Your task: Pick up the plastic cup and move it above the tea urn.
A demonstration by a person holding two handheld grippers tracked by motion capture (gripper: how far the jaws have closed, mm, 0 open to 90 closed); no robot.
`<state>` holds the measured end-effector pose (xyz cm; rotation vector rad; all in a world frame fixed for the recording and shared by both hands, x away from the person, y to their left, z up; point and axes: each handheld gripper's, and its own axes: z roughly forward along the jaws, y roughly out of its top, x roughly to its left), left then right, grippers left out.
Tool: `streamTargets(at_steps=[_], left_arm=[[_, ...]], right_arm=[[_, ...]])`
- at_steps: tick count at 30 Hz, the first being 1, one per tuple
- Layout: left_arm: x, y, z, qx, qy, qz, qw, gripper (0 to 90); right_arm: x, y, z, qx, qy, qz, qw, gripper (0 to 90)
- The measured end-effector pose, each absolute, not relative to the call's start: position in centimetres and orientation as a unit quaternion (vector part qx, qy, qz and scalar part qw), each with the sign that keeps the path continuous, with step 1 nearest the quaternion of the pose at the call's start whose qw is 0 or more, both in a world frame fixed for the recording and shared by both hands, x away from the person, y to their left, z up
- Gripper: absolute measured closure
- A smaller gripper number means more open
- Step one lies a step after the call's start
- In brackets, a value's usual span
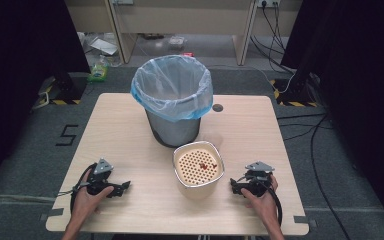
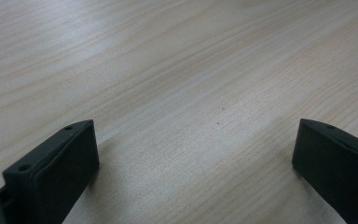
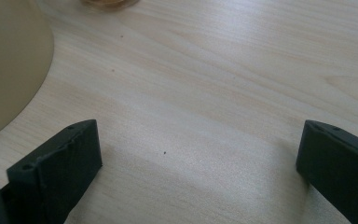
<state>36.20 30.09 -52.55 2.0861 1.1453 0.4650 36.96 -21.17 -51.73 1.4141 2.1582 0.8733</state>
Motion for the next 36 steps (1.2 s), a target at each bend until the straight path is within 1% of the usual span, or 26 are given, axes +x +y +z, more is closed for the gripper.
streamTargets(at_steps=[2, 4, 5, 6, 7, 8, 9, 11, 12, 14, 16, 23, 28, 36], left_arm=[[36.2, 30.1, -52.6, 0.805, 0.443, 0.179, 0.351, 0.0], [36.2, 30.1, -52.6, 0.805, 0.443, 0.179, 0.352, 0.0], [36.2, 30.1, -52.6, 0.805, 0.443, 0.179, 0.351, 0.0], [36.2, 30.1, -52.6, 0.805, 0.443, 0.179, 0.351, 0.0], [36.2, 30.1, -52.6, 0.805, 0.443, 0.179, 0.351, 0.0], [36.2, 30.1, -52.6, 0.805, 0.443, 0.179, 0.351, 0.0], [36.2, 30.1, -52.6, 0.806, 0.443, 0.179, 0.351, 0.0], [36.2, 30.1, -52.6, 0.805, 0.443, 0.179, 0.351, 0.0], [36.2, 30.1, -52.6, 0.805, 0.443, 0.179, 0.351, 0.0], [36.2, 30.1, -52.6, 0.805, 0.443, 0.18, 0.352, 0.0], [36.2, 30.1, -52.6, 0.805, 0.443, 0.179, 0.351, 0.0], [36.2, 30.1, -52.6, 0.805, 0.443, 0.179, 0.351, 0.0], [36.2, 30.1, -52.6, 0.805, 0.443, 0.18, 0.351, 0.0], [36.2, 30.1, -52.6, 0.805, 0.443, 0.18, 0.351, 0.0]], right_arm=[[36.9, -21.2, -51.7, 0.51, 0.773, 0.315, 0.207, 2.2], [36.9, -21.3, -51.7, 0.511, 0.771, 0.317, 0.21, 5.9], [36.8, -21.3, -51.6, 0.511, 0.77, 0.319, 0.211, 9.1], [36.8, -21.4, -51.6, 0.508, 0.77, 0.323, 0.212, 16.0], [36.8, -21.4, -51.6, 0.508, 0.77, 0.323, 0.212, 16.0], [36.8, -21.5, -51.3, 0.497, 0.772, 0.332, 0.216, 23.7], [36.8, -21.5, -51.2, 0.5, 0.769, 0.335, 0.214, 20.2], [36.9, -21.6, -51.1, 0.501, 0.769, 0.332, 0.217, 18.6], [37.1, -21.7, -50.5, 0.496, 0.769, 0.336, 0.223, 23.5], [37.3, -21.9, -49.8, 0.503, 0.759, 0.345, 0.226, 23.4], [37.8, -22.2, -49.1, 0.498, 0.76, 0.348, 0.23, 25.5], [39.1, -22.9, -47.3, 0.502, 0.75, 0.361, 0.235, 22.9], [40.2, -23.2, -45.7, 0.502, 0.739, 0.377, 0.245, 26.6], [41.7, -22.0, -43.5, 0.489, 0.741, 0.393, 0.24, 30.4]])
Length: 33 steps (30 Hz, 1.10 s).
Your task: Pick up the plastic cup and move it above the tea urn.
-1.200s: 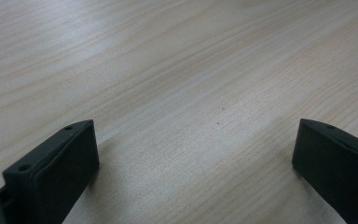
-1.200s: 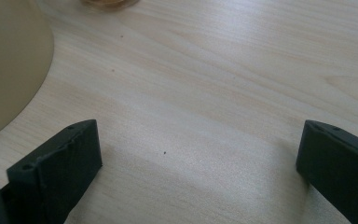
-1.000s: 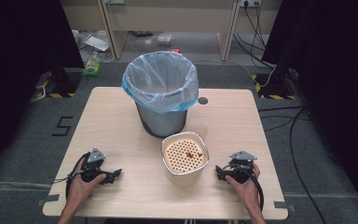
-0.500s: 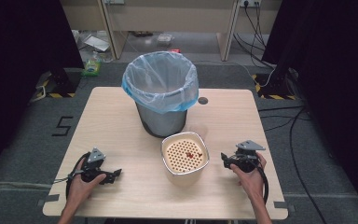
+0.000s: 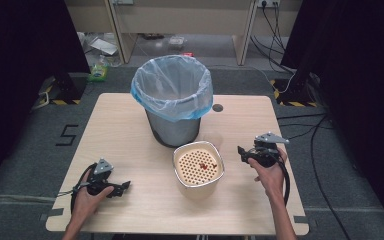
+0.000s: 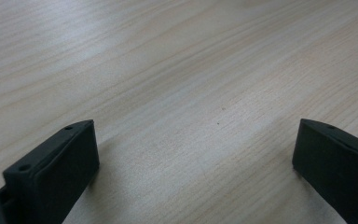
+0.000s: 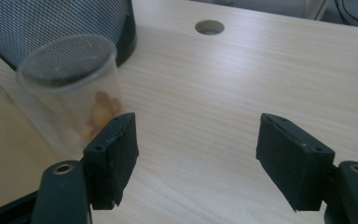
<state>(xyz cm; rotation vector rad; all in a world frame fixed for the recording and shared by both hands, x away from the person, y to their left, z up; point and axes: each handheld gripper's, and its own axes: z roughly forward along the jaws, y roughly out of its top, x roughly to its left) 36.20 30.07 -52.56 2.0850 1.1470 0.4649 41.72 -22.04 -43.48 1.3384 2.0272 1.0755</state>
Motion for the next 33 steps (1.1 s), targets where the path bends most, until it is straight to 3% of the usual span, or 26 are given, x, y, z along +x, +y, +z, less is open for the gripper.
streamTargets(at_steps=[13, 24, 33], left_arm=[[36.2, 30.1, -52.6, 0.805, 0.443, 0.179, 0.351, 0.0], [36.2, 30.1, -52.6, 0.805, 0.443, 0.18, 0.351, 0.0], [36.2, 30.1, -52.6, 0.805, 0.443, 0.18, 0.351, 0.0]], right_arm=[[44.4, -18.5, -41.4, 0.457, 0.77, 0.389, 0.218, 35.4], [47.2, -15.1, -41.8, 0.427, 0.809, 0.35, 0.201, 55.9], [48.4, -14.3, -42.9, 0.417, 0.829, 0.321, 0.191, 67.1]])
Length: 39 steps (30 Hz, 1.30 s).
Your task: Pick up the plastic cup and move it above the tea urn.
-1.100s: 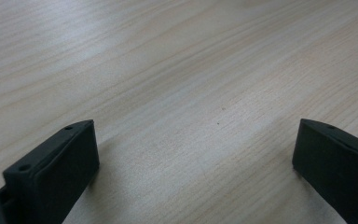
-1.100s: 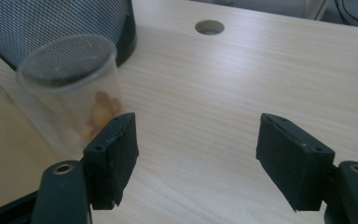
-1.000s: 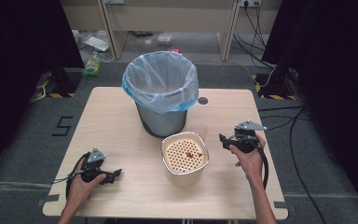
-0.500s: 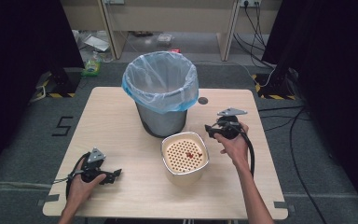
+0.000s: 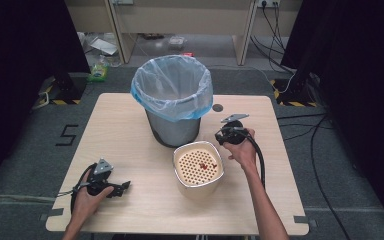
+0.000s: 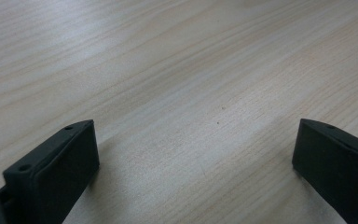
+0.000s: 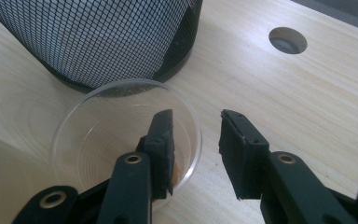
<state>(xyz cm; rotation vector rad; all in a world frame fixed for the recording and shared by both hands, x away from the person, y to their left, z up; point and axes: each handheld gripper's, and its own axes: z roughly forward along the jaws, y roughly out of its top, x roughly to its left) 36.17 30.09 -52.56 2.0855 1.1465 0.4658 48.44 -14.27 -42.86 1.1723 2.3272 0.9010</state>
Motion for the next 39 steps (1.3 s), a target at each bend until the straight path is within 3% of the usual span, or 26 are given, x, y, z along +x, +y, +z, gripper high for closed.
streamTargets(at_steps=[10, 20, 39], left_arm=[[36.1, 30.1, -52.6, 0.805, 0.443, 0.18, 0.35, 0.0], [36.1, 30.1, -52.6, 0.805, 0.443, 0.18, 0.35, 0.0], [36.1, 30.1, -52.6, 0.805, 0.443, 0.18, 0.35, 0.0]], right_arm=[[48.3, -14.1, -43.8, 0.39, 0.857, 0.276, 0.192, 78.0], [47.4, -14.9, -43.1, 0.37, 0.851, 0.308, 0.21, 86.6], [46.8, -16.3, -40.3, 0.366, 0.831, 0.324, 0.267, 86.6]])
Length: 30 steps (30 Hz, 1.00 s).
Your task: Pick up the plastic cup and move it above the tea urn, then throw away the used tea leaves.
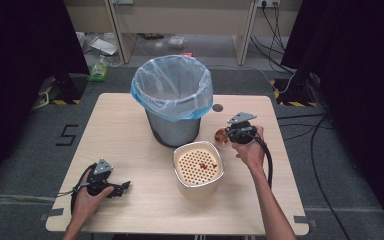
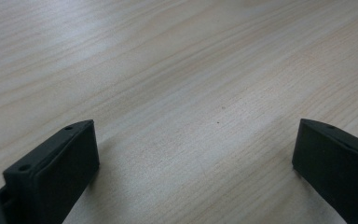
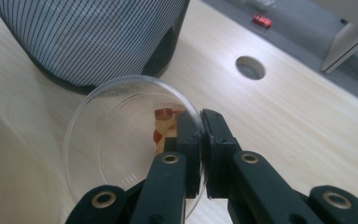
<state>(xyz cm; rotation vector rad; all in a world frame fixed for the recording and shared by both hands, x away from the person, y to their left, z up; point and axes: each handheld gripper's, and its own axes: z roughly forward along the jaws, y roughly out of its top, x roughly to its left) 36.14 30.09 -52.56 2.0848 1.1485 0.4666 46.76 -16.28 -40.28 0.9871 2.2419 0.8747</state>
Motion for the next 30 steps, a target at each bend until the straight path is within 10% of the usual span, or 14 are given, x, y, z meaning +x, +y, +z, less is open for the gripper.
streamTargets(at_steps=[30], left_arm=[[36.1, 30.1, -52.6, 0.805, 0.443, 0.181, 0.35, 0.0]], right_arm=[[39.1, -14.1, -34.8, 0.266, 0.764, 0.414, 0.417, 86.6]])
